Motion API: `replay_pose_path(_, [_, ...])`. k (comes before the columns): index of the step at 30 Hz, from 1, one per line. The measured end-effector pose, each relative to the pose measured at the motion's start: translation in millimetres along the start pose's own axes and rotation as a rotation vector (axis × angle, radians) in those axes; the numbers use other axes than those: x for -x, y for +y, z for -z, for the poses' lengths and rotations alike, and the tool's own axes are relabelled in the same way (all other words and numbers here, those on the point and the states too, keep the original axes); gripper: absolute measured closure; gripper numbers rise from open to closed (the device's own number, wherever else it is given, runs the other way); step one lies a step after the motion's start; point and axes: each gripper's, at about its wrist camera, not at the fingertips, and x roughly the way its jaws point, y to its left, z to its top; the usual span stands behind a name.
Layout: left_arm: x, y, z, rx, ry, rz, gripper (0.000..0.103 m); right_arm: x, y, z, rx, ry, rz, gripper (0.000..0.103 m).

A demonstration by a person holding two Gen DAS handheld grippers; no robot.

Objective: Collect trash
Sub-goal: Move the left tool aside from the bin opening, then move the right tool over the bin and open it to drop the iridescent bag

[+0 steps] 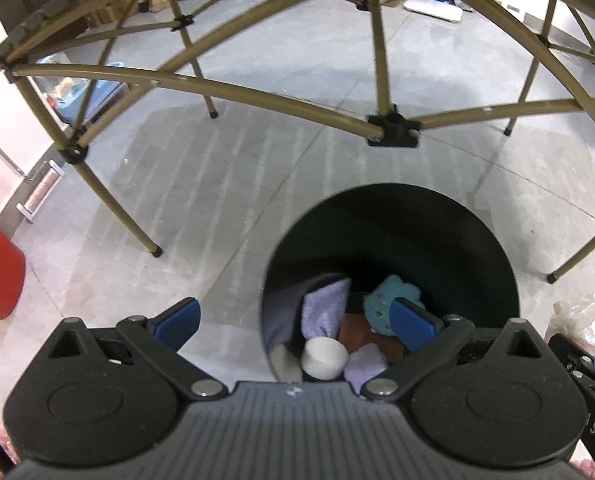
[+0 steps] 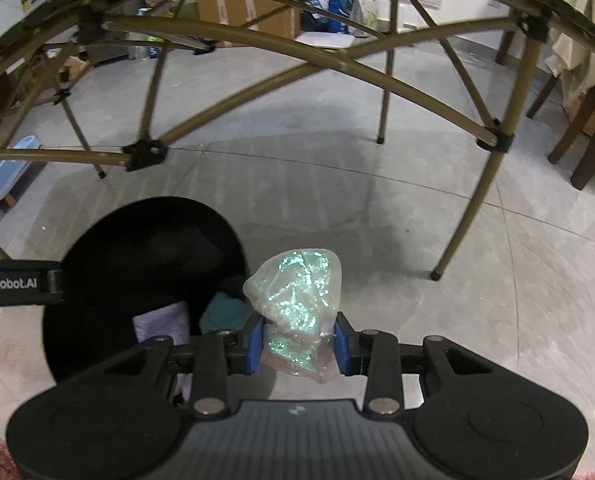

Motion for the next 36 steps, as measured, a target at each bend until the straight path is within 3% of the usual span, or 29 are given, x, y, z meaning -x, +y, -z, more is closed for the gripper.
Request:
replay_pose_path(15, [0.7,49.9,2.8,0.056,-0.008,-0.053,0.0,10.0,61.6,-9.5,0.088,-0.024,-0.095,0.069])
replay_pose_path(36, [-2.2,95.6,9.3,0.112,0.006,-0.126,0.0,-11.8,111.4,-3.6,0.135,0.054,-0.127,0.069])
